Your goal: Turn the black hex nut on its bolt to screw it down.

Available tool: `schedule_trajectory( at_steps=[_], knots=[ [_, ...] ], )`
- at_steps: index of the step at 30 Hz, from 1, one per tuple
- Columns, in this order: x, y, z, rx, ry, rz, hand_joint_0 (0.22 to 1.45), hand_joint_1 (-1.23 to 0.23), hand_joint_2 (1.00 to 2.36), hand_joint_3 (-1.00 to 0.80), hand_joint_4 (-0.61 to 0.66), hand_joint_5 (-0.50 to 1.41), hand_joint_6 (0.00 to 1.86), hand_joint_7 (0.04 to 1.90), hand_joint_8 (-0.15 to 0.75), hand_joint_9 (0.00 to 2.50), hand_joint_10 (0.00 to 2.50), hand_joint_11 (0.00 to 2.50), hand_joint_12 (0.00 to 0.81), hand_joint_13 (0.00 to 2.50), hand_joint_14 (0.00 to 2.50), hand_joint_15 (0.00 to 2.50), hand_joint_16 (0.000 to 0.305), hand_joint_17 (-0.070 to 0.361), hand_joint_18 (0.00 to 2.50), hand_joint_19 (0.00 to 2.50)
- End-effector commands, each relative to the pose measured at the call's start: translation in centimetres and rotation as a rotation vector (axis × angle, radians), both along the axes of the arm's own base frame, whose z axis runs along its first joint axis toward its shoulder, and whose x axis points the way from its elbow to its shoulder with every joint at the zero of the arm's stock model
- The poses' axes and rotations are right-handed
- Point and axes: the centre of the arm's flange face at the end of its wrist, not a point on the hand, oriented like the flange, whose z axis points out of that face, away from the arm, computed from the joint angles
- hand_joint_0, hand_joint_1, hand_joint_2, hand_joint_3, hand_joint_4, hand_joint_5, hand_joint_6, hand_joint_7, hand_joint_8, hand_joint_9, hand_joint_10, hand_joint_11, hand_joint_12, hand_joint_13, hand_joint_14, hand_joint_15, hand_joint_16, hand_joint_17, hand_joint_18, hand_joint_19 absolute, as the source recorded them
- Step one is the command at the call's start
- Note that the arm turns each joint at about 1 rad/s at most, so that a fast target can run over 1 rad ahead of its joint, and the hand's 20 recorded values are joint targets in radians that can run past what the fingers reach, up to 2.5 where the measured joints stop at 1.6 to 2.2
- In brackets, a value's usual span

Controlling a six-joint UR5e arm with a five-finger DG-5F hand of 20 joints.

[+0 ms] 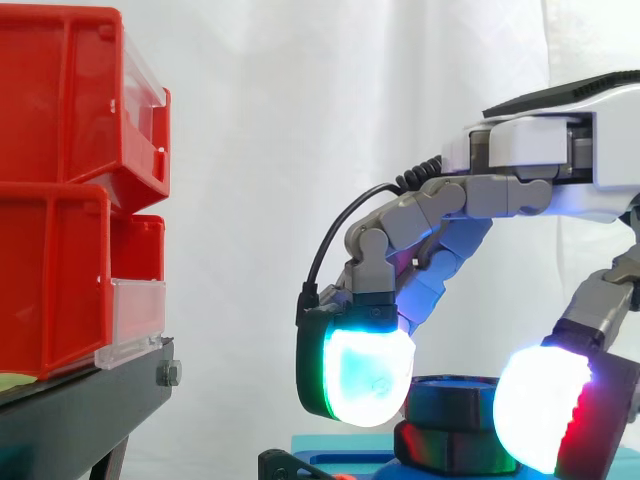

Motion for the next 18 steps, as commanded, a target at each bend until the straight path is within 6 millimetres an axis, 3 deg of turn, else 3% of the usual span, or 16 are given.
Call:
schedule_trajectory(
  at_steps=[1,18],
  knots=[
    [-0.04,-0.1,-0.03,0.0,0.002,0.001,0.6,-0.65,1.01,-0.43,0.14,-0.06,0.5,1.16,0.238,0.81,0.0,0.13,0.31,0.54,0.0,0.07,0.038,0.086,0.49,0.37],
    [0.01,-0.48,-0.12,-0.003,0.0,-0.008,0.54,-0.64,1.0,-0.5,0.2,-0.06,0.5,1.18,0.246,0.8,0.0,0.13,0.32,0.54,0.0,0.07,0.04,0.09,0.49,0.36]
  ],
)
